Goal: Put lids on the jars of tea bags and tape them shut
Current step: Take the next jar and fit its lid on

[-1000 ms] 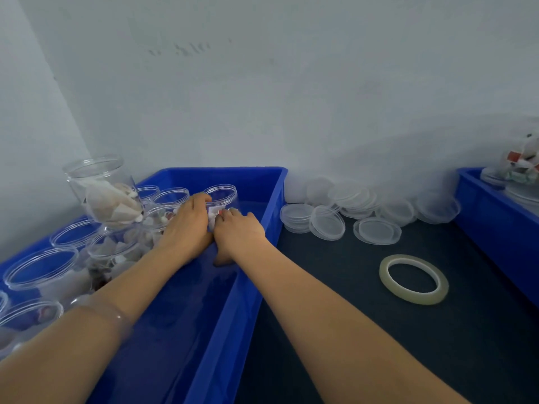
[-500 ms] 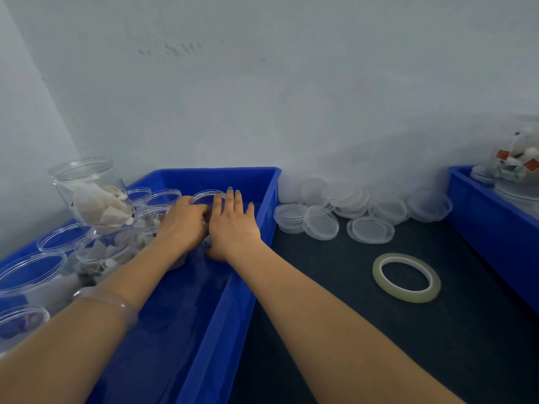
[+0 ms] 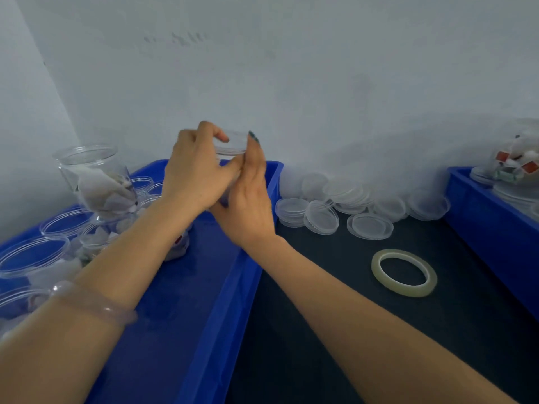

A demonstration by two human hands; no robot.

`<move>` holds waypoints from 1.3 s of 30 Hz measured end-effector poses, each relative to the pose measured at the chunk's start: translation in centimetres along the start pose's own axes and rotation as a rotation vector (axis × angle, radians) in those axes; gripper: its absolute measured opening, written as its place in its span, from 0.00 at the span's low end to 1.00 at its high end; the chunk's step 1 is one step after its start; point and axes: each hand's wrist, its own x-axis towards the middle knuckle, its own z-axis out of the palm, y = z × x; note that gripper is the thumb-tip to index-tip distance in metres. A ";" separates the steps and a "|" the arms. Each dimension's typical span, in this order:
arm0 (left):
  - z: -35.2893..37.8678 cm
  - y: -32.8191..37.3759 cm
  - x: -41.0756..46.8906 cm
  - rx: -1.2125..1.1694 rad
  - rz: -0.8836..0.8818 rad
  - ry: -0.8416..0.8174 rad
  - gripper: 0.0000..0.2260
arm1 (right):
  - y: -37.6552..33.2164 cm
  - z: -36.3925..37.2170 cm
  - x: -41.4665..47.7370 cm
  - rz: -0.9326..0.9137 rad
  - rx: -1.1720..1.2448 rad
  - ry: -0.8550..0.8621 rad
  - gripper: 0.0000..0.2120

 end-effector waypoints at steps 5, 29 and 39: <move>-2.0 5.6 -3.5 0.017 0.113 -0.073 0.26 | 0.0 -5.6 -3.0 0.034 0.135 0.033 0.55; 11.7 10.9 -13.8 -0.495 0.182 -0.192 0.26 | 9.7 -21.0 -15.5 0.129 -0.046 -0.497 0.46; 14.2 10.9 -14.3 -0.685 0.256 0.037 0.16 | 18.0 -23.2 -9.9 0.446 -0.538 -0.203 0.19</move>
